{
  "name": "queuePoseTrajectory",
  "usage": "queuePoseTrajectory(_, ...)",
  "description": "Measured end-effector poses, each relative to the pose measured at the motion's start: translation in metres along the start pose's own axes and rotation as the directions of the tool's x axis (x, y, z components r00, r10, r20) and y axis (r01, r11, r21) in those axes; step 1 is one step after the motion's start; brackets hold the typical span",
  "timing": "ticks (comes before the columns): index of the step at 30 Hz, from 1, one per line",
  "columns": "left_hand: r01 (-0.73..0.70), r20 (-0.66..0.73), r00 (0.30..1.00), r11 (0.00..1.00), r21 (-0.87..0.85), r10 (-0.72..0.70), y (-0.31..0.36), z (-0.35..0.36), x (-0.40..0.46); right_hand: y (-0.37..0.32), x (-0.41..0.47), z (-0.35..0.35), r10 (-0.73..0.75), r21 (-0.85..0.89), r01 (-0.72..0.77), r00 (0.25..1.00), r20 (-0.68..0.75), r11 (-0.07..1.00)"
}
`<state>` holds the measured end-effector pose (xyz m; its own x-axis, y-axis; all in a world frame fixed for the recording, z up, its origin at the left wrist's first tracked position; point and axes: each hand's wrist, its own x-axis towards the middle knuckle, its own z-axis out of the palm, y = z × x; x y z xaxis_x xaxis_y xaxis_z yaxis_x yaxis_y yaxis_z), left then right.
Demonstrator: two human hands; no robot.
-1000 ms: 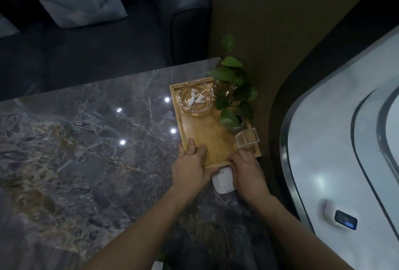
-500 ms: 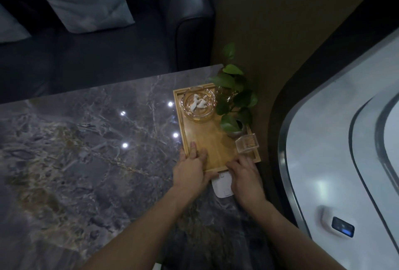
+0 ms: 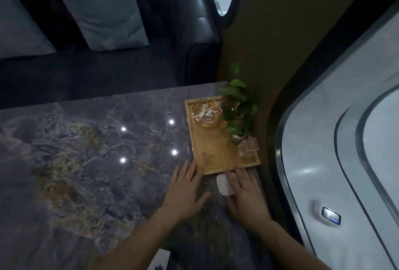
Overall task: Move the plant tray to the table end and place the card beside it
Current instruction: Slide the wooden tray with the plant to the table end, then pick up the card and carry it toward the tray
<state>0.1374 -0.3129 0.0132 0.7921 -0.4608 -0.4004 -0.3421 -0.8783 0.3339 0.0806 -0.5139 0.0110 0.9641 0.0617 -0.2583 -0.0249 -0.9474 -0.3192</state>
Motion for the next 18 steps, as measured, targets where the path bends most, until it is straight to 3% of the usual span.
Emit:
queuePoseTrajectory(7,0.083,-0.022,0.996,0.993,-0.087,-0.086,-0.024,0.008,-0.069,-0.023,-0.032,0.002,-0.034,-0.064,0.033,0.999,-0.009,0.997)
queuePoseTrajectory(14,0.221,0.009,0.975,0.952,-0.214,-0.224,-0.054,0.025,-0.141,-0.067,-0.071,0.018,-0.080,-0.019,0.079,0.996,-0.039,0.997)
queuePoseTrajectory(18,0.263,-0.002,0.962,0.928,-0.264,-0.273,-0.071,0.040,-0.179,-0.096,-0.090,0.031,-0.078,0.064,0.072,0.993,0.094,0.995)
